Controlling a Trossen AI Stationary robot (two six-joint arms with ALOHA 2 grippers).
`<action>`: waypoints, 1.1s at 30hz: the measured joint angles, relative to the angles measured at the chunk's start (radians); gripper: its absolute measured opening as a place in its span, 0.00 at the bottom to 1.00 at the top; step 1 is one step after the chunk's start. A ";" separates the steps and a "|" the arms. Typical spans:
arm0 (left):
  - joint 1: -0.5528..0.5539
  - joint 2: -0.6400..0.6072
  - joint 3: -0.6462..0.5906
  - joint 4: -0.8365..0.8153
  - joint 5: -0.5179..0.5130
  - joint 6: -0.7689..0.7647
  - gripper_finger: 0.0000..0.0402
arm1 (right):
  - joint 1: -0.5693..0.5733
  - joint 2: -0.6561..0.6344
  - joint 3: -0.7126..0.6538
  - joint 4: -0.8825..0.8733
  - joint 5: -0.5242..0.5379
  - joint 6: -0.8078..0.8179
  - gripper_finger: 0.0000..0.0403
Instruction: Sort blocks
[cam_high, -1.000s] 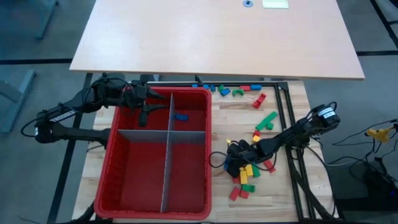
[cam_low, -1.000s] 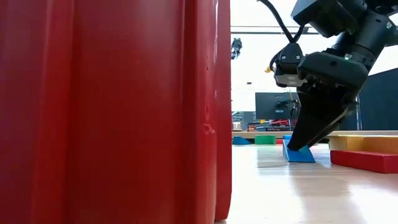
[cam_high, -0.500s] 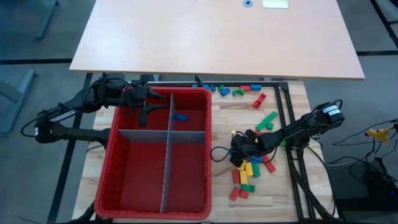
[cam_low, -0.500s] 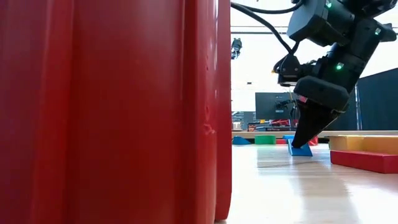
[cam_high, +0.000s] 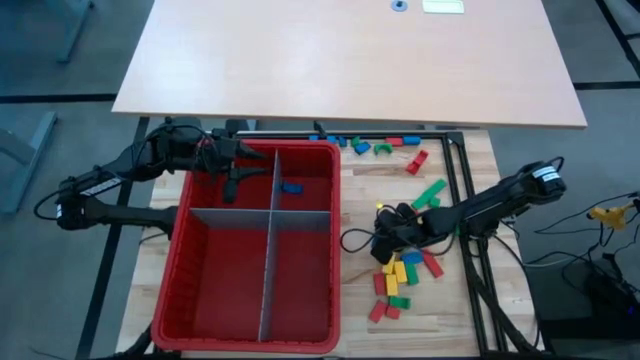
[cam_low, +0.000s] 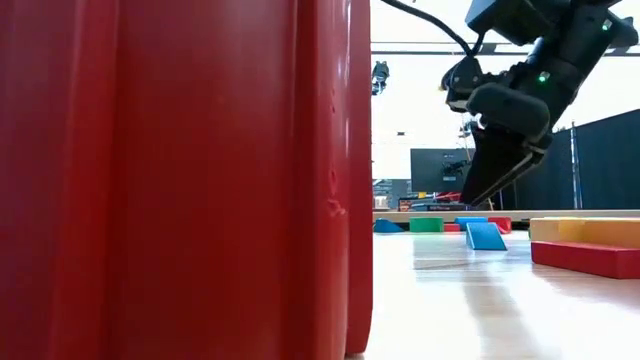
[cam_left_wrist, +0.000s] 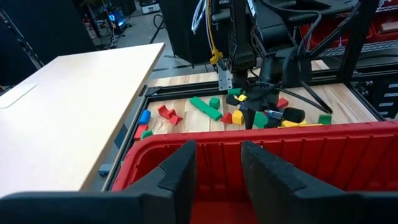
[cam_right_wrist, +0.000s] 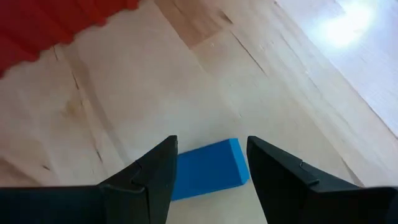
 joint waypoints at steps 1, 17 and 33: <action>0.000 0.000 0.000 0.000 0.000 0.000 0.28 | 0.000 -0.007 0.000 0.002 0.000 0.003 0.44; 0.000 -0.002 0.000 0.000 0.000 0.000 0.33 | 0.000 -0.005 0.000 0.011 0.038 0.378 0.44; 0.000 -0.002 0.000 -0.017 0.001 0.004 0.28 | 0.000 0.013 0.002 0.002 -0.070 0.550 0.44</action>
